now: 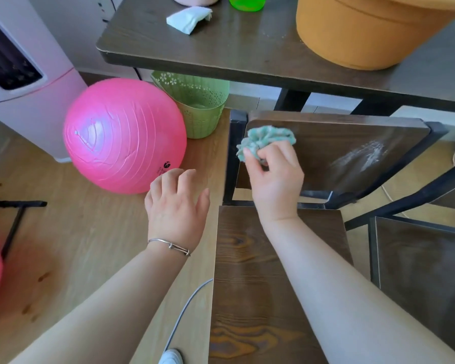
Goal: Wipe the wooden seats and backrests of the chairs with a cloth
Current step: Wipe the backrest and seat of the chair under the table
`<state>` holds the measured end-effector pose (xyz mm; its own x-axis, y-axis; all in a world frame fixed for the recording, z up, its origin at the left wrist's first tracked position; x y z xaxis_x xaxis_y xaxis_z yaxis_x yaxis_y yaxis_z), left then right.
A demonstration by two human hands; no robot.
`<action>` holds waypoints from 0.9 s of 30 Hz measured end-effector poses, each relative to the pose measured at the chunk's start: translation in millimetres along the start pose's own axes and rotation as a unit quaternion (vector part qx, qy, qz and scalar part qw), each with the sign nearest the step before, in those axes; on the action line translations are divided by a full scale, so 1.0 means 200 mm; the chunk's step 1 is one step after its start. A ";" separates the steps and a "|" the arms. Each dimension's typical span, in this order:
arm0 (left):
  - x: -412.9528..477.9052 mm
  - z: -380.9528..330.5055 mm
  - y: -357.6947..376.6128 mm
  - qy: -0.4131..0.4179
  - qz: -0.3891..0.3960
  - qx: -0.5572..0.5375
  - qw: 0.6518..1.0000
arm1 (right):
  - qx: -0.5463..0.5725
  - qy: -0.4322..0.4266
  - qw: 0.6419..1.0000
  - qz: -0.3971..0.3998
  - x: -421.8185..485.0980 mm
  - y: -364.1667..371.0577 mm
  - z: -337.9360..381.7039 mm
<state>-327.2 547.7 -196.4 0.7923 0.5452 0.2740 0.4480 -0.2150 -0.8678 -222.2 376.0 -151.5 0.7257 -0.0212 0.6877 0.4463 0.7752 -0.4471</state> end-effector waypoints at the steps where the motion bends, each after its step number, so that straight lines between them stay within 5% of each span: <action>1: -0.01 0.02 0.02 -0.006 0.002 -0.001 1.000 | 0.000 0.023 1.000 0.013 -0.08 0.03 -0.05; 9: -0.15 0.11 0.13 -0.024 0.032 0.017 0.999 | -0.019 0.149 0.983 0.101 -0.43 0.19 -0.28; 20: -0.14 -0.07 0.10 -0.007 0.032 0.005 0.999 | -0.023 0.065 0.998 -0.007 0.18 -0.19 -0.07; 27: -0.19 -0.06 0.18 -0.008 0.045 0.016 0.999 | -0.094 0.155 0.976 0.124 -0.18 -0.03 -0.36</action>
<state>-335.9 509.0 -232.3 0.8213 0.5385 0.1884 0.3626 -0.2378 -0.9011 -213.2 327.0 -214.5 0.9338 -0.0608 0.3527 0.3046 0.6522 -0.6941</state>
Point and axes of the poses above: each hand's wrist, its own x-axis towards the middle knuckle, its own y-axis out of the palm, z = x × y, the point moved 8 cm from there along x, towards the middle knuckle, and after that the axes turned 10 degrees about -z, right-handed, at the moved point
